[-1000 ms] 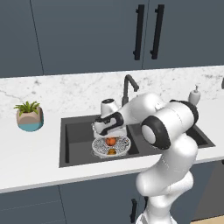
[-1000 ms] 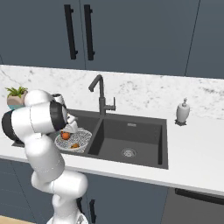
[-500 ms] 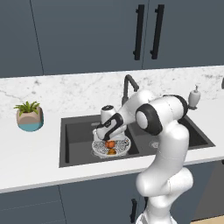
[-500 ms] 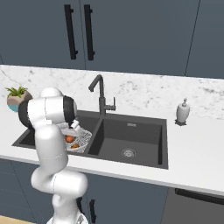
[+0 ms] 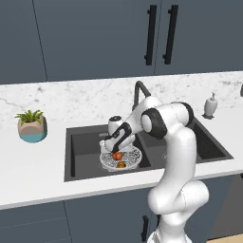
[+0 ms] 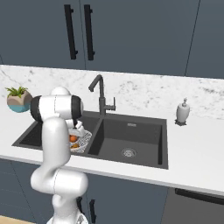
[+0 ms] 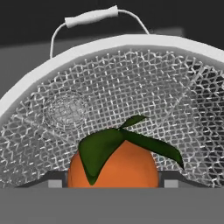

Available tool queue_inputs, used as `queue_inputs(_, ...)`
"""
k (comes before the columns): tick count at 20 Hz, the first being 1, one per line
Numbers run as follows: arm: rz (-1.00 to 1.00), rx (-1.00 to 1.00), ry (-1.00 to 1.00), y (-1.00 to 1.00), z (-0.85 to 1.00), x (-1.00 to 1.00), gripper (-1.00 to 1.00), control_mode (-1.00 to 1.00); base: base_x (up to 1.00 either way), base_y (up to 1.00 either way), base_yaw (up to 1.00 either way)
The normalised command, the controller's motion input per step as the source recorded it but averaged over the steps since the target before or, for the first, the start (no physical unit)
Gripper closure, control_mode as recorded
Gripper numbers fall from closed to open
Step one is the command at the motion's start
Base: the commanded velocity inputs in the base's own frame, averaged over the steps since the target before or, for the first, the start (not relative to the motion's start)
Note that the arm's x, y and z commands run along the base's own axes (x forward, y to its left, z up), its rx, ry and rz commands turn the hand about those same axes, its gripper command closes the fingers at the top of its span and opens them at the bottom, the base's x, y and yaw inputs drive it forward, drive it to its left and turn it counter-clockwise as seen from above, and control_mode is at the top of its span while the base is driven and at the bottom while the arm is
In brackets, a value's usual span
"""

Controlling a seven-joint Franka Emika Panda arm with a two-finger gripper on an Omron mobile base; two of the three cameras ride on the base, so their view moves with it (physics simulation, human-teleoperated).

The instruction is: Put the colander in the sink, put the peach, orange in the colander, and turn on the sink faucet and pour water over the colander.

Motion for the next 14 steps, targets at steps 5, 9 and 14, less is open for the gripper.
queue_inputs(5,0.01,0.00,0.00,0.01,-0.25,0.17,1.00,-1.00,0.00,0.00,0.00)
queue_inputs(9,0.00,0.00,0.00,0.00,-0.22,0.00,1.00,-1.00,0.00,0.00,0.00)
queue_inputs(14,0.00,0.00,0.00,0.00,-0.25,0.00,1.00,-1.00,0.00,0.00,0.00)
